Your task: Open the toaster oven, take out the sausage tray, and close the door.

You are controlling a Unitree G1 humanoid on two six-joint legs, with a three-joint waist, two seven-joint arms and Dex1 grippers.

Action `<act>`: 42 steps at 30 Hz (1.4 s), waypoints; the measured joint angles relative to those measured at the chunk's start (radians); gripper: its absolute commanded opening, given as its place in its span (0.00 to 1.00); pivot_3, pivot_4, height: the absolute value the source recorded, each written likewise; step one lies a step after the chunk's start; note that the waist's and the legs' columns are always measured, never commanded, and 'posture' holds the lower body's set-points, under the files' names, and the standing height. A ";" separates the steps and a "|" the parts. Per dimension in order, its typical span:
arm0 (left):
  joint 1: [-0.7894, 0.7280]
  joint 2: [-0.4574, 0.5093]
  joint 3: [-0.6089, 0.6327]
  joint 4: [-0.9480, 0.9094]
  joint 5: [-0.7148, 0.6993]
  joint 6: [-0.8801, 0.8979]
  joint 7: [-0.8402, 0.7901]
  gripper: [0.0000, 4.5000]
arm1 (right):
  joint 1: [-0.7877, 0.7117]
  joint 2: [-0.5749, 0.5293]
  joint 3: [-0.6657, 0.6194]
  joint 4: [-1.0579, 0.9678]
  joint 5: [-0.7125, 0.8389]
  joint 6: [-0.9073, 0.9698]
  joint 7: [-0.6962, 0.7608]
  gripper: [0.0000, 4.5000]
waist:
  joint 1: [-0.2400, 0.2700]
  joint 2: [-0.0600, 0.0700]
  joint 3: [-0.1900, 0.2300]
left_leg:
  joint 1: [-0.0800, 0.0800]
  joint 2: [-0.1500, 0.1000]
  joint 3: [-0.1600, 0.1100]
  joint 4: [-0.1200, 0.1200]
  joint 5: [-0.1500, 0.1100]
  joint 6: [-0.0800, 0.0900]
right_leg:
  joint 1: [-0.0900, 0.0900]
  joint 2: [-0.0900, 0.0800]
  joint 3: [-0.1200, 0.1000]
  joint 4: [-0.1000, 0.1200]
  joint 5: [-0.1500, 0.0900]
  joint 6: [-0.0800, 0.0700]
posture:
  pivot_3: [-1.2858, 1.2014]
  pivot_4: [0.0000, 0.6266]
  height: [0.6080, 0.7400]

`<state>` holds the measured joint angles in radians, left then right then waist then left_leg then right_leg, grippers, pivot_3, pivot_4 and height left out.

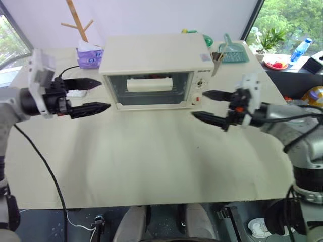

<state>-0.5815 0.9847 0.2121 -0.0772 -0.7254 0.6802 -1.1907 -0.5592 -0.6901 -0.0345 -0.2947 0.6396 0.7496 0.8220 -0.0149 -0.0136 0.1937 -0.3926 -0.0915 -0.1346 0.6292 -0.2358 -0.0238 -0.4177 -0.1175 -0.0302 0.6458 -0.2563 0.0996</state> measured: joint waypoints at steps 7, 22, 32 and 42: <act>-0.028 -0.024 -0.040 0.046 0.033 -0.009 -0.009 0.99 | -0.117 0.130 0.127 0.105 -0.093 -0.030 -0.044 1.00 | 0.000 0.000 0.000 | 0.000 0.000 0.001 0.000 0.000 0.000 | -0.001 0.001 0.000 0.000 0.000 0.000 | 0.52 0.24 1.00; -0.017 -0.028 -0.036 0.034 0.038 -0.007 0.002 0.99 | -0.255 0.258 0.195 0.401 -0.255 -0.179 0.025 1.00 | -0.005 0.000 0.000 | 0.000 0.000 0.000 -0.001 0.001 -0.001 | -0.002 0.001 0.001 0.002 0.001 0.000 | 0.52 0.24 1.00; -0.060 -0.058 -0.042 0.079 0.064 -0.014 0.036 0.99 | -0.193 0.257 0.190 0.252 -0.225 -0.154 0.083 1.00 | -0.006 -0.001 0.000 | 0.000 0.000 0.000 -0.001 0.001 -0.001 | -0.003 0.002 0.001 0.002 0.001 0.000 | 0.52 0.24 1.00; -0.160 -0.121 -0.088 0.160 0.103 -0.020 0.024 0.99 | -0.068 0.271 0.183 0.127 -0.223 -0.141 0.037 1.00 | -0.005 -0.001 0.000 | 0.000 0.000 0.001 -0.001 0.001 -0.001 | -0.003 0.002 0.001 0.003 0.001 0.000 | 0.52 0.24 1.00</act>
<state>-0.7413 0.8633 0.1241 0.0824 -0.6225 0.6598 -1.1666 -0.6273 -0.4193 0.1482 -0.1675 0.4165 0.6087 0.8593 -0.0203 -0.0143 0.1934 -0.3930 -0.0916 -0.1341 0.6285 -0.2349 -0.0252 -0.4212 -0.1155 -0.0288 0.6489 -0.2553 0.1000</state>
